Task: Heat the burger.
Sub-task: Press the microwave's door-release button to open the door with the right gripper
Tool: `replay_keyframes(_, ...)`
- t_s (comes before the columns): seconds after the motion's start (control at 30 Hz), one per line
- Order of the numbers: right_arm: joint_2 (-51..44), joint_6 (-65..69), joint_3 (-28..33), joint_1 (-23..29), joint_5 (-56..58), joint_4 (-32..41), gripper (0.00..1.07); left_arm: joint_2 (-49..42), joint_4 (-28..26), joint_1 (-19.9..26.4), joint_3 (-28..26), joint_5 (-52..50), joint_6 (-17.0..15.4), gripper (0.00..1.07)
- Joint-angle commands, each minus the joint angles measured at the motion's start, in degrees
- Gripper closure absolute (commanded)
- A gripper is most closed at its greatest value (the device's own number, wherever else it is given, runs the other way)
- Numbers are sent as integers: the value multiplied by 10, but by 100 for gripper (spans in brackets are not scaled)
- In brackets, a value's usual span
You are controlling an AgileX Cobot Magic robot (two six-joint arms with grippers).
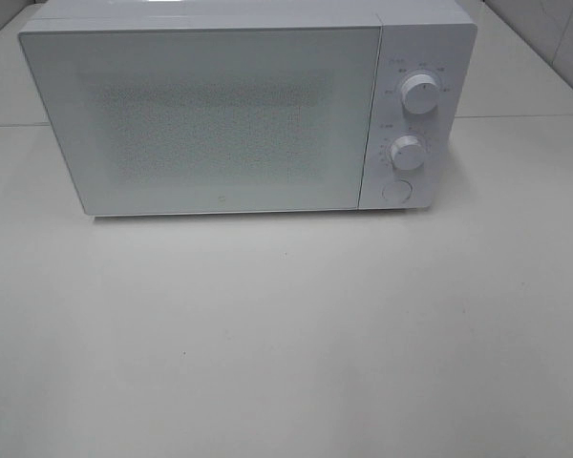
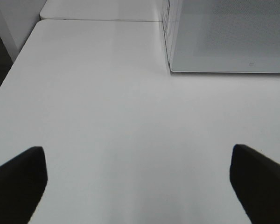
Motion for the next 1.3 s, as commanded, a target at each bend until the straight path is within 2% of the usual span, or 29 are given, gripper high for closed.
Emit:
replay_keyframes(0.03,-19,-6,1,-3,-7,0,32,-1,2,2,3,-8,-2,9)
replay_keyframes(0.63,-19,-4,-6,-3,-14,-1,32,-1,2,2,3,-8,-2,9)
replay_keyframes(0.77,-3,-3,-33,-3,-70,-1,33,-1,2,2,3,-8,-2,9)
replay_keyframes(0.97,21,-3,-35,-3,-135,-8,35,-1,2,2,3,-8,-2,9)
replay_keyframes(1.23,61,1,-11,-2,-229,-7,35,-1,2,2,3,-8,-2,9)
replay_keyframes(1.3,72,1,11,-2,-270,-7,35,-1,2,2,3,-8,-2,9)
